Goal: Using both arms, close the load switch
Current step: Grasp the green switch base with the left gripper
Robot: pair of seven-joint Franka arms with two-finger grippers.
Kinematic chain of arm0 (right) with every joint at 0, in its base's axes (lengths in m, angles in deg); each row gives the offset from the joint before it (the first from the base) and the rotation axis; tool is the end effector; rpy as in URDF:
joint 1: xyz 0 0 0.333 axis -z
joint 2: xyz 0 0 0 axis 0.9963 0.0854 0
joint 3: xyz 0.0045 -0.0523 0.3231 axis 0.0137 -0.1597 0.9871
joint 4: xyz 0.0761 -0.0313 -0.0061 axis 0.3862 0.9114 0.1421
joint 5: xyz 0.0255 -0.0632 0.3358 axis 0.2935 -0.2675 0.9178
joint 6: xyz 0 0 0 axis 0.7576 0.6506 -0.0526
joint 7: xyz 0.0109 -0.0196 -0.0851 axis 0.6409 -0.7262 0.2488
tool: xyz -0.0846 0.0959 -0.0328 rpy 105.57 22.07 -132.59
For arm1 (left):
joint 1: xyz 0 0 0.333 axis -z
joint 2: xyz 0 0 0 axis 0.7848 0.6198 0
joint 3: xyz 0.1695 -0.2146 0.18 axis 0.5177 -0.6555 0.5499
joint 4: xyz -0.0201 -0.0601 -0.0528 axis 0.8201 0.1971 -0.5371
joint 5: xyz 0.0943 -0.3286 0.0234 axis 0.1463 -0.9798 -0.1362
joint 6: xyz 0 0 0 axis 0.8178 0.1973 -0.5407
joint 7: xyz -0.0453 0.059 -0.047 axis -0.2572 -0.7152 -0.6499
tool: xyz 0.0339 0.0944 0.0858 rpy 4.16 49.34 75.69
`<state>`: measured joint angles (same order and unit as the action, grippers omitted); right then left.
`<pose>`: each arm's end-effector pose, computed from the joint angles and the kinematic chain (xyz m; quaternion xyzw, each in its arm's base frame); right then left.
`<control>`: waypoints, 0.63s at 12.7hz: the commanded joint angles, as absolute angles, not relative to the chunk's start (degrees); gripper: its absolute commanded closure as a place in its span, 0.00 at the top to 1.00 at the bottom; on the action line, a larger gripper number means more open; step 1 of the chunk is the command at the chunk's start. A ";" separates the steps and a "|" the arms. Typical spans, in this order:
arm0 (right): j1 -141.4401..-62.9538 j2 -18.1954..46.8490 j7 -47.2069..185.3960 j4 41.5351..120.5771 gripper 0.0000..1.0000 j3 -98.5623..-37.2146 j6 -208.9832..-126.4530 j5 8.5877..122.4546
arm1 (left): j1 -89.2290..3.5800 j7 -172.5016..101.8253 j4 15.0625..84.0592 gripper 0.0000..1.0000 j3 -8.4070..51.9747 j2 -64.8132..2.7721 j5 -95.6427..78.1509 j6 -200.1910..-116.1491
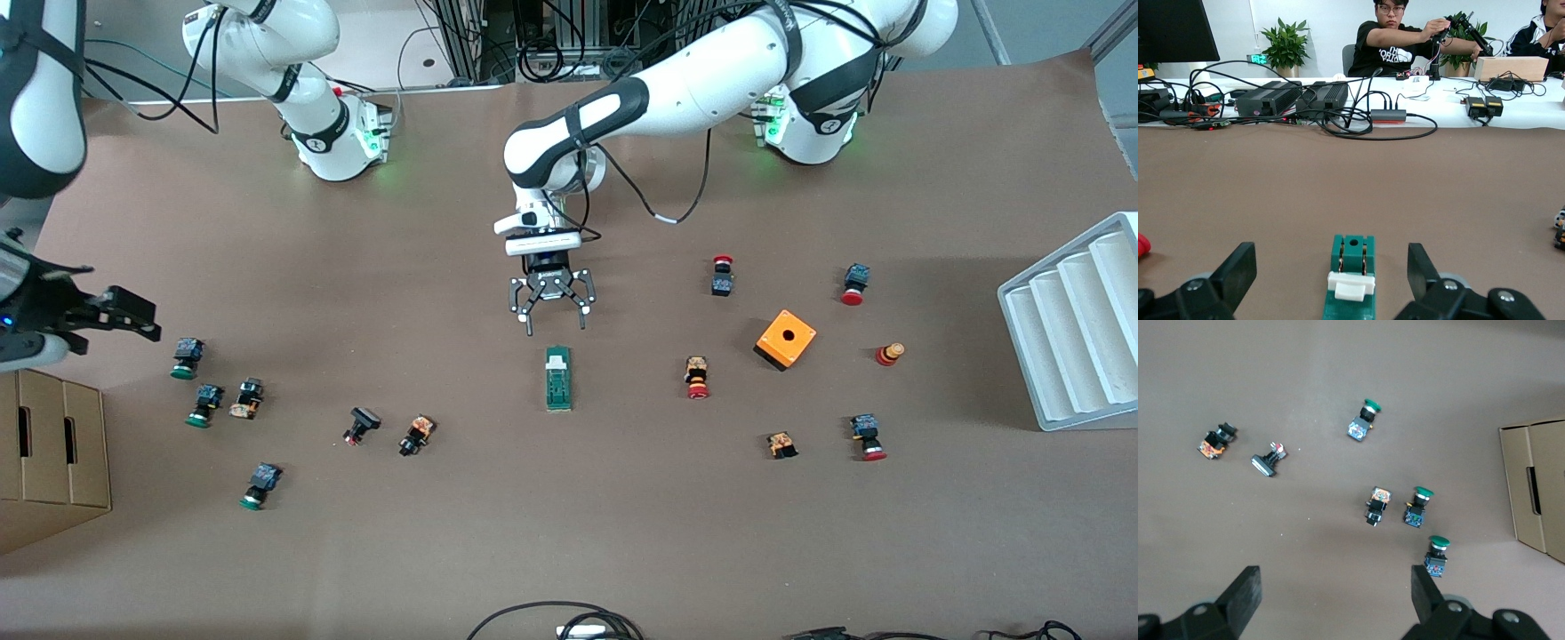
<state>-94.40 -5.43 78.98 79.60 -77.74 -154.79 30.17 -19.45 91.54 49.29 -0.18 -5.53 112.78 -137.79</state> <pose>0.5346 -0.0492 0.5424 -0.9971 -0.0753 -0.0135 0.0023 0.3697 -0.5387 0.2016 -0.8174 -0.0417 -0.5735 0.0361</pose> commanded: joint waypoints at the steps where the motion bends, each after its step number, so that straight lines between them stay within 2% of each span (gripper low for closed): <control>1: -95.99 -4.22 79.10 78.80 1.00 -77.56 -154.23 29.73 | -17.60 92.16 45.83 1.00 0.03 -1.46 113.62 -133.92; 8: -108.29 1.74 47.33 77.76 1.00 -77.56 -157.29 42.88 | -16.19 91.80 42.57 1.00 -0.14 1.98 115.54 -133.56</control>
<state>-105.97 -1.35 54.53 79.61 -77.04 -155.63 38.82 -17.27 91.76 45.19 -0.18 -0.14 113.47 -134.86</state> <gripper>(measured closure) 0.000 0.000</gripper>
